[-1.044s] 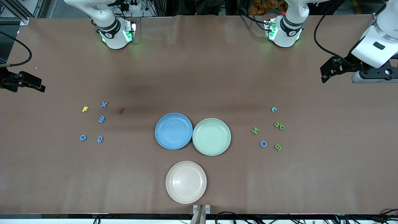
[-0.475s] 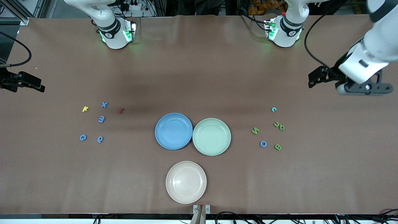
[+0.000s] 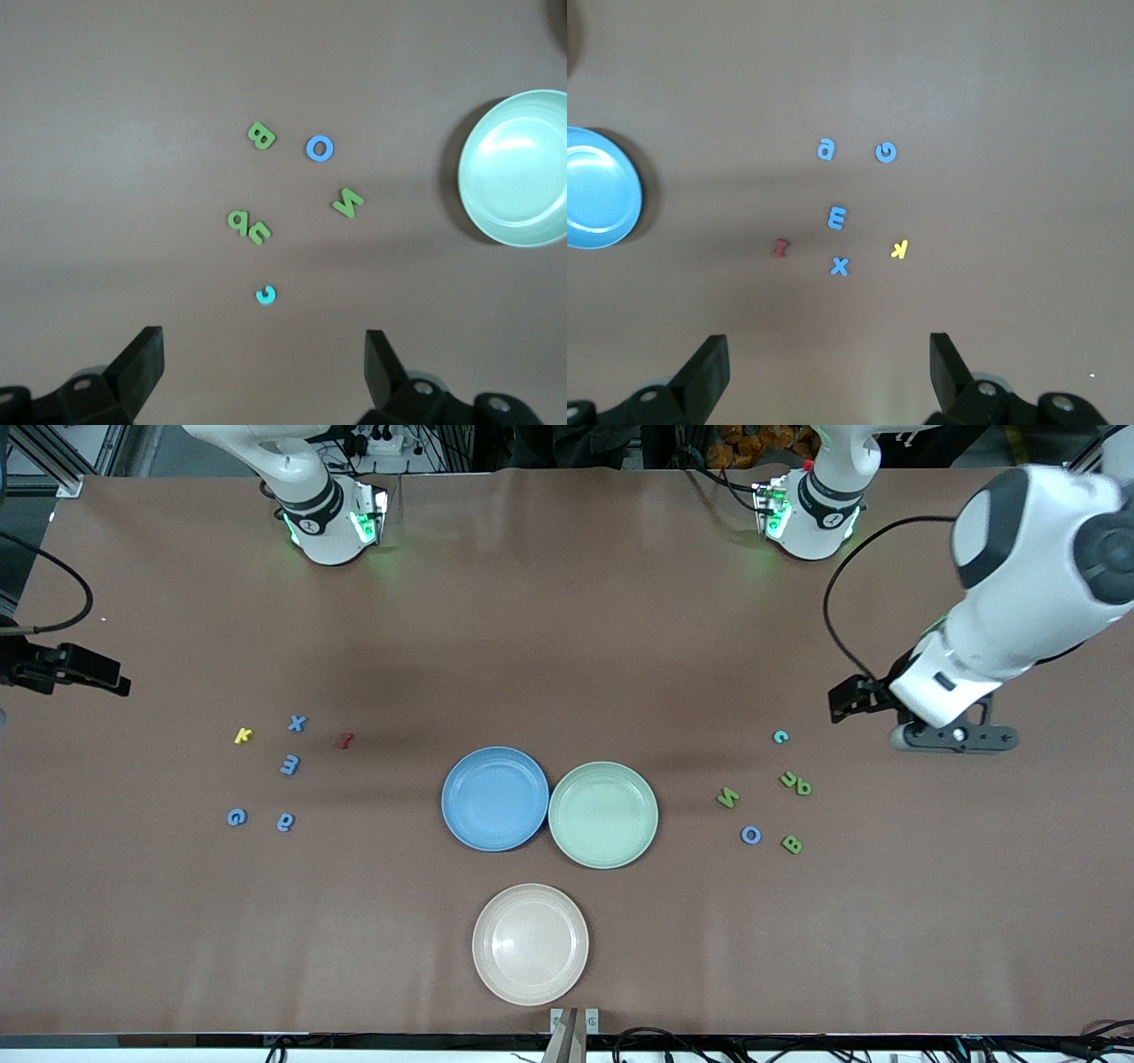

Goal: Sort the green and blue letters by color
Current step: 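Reach both grippers down toward the scattered foam letters, then grasp the green N with the left gripper while the right gripper grasps blue X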

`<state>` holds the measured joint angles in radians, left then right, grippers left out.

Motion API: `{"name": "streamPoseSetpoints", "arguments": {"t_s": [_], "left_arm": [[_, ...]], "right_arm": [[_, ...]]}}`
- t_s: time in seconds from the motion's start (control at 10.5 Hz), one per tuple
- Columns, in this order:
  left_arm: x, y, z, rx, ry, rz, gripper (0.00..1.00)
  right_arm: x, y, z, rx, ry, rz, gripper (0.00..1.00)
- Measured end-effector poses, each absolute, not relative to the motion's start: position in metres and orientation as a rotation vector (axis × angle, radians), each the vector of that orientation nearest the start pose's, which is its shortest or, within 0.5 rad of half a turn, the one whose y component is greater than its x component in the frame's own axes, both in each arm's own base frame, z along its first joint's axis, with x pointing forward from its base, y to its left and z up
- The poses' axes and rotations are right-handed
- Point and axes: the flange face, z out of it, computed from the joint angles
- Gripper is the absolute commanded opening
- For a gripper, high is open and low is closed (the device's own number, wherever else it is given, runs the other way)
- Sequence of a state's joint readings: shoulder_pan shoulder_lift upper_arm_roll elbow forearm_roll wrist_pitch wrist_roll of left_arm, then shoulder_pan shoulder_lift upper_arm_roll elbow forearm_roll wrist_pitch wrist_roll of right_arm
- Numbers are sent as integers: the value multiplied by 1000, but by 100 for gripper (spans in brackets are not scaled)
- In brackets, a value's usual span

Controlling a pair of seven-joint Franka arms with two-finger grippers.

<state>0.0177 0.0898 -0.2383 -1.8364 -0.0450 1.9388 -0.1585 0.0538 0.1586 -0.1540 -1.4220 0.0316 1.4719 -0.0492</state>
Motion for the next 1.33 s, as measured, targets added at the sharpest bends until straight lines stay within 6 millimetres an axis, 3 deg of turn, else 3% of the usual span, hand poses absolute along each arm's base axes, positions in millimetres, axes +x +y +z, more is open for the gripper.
{"name": "streamPoseSetpoints", "arguments": {"t_s": [0.28,0.57,0.85,1.14,1.33], "left_arm": [[553,-142,376,-3204,84,-60,100],[551,-179,306,-3202,75,-103,100],[569,-199,268,-3151,229,-144,100],[584,-218,242,-3076,444,-155,100],[583,-236,224,-3062,563,-126,100]], "right_arm": [[614,-85,538,-3090,182,175,100],[611,-105,466,-3044,249,203,100],[605,-100,417,-3048,254,182,100],[581,-92,351,-3057,267,130,100],[565,-76,316,-3065,312,84,100]]}}
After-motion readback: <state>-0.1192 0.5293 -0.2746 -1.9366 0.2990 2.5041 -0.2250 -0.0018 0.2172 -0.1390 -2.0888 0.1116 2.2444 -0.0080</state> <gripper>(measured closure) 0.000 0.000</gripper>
